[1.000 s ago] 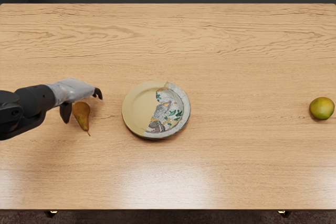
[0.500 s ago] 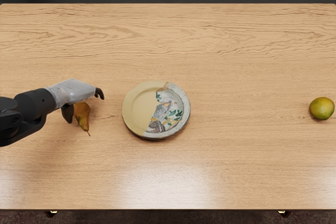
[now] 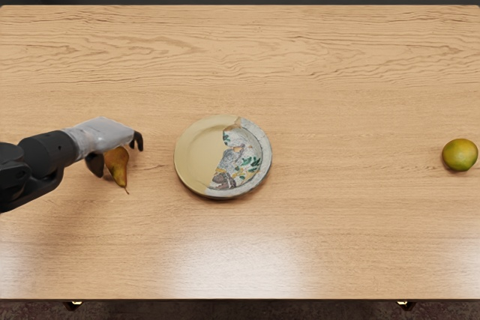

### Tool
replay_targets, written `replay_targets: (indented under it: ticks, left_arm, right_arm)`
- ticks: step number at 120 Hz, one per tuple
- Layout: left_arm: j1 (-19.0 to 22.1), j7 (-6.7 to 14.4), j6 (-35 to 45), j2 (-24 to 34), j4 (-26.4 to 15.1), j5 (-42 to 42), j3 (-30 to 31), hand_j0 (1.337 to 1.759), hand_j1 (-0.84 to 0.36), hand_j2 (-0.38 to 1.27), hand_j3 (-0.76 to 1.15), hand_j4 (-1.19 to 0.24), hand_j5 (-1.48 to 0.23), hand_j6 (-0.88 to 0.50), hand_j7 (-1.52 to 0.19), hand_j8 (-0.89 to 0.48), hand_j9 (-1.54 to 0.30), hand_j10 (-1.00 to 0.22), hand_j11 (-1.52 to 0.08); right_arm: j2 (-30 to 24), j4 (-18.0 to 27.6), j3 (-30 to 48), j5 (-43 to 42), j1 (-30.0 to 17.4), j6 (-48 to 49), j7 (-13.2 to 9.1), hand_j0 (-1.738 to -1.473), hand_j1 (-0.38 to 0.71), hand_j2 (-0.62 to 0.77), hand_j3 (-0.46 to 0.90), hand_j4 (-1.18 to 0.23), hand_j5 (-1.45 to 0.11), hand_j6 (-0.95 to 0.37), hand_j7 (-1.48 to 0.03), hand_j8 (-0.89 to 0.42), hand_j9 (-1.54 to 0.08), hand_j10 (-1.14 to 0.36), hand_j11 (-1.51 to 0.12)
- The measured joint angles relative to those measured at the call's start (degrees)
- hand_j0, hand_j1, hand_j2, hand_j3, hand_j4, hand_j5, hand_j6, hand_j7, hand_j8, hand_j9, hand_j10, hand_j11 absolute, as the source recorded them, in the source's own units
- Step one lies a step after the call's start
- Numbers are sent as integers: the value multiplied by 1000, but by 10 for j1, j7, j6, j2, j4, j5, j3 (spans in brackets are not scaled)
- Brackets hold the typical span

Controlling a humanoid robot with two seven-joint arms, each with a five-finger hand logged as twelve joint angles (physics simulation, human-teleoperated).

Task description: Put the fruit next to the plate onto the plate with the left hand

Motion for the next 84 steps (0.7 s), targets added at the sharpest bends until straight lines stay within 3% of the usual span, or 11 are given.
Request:
replay_targets:
  ticks: [41,84]
  left_arm:
    - [-3,-1,-6,-3,0,0,1,1658,-134,85,0,-408,-526,-405,-492,-408,-526,-407,-526]
    - [-1,-3,-7,0,-1,-1,1,1658,-202,96,0,-463,-567,-303,-622,-464,-600,-464,-600]
  right_arm:
    - [0,0,0,0,0,0,0,-1658,-349,1,0,-1,0,-1,0,-1,0,-1,0]
    - [0,0,0,0,0,0,0,-1658,-349,1,0,-1,0,-1,0,-1,0,-1,0]
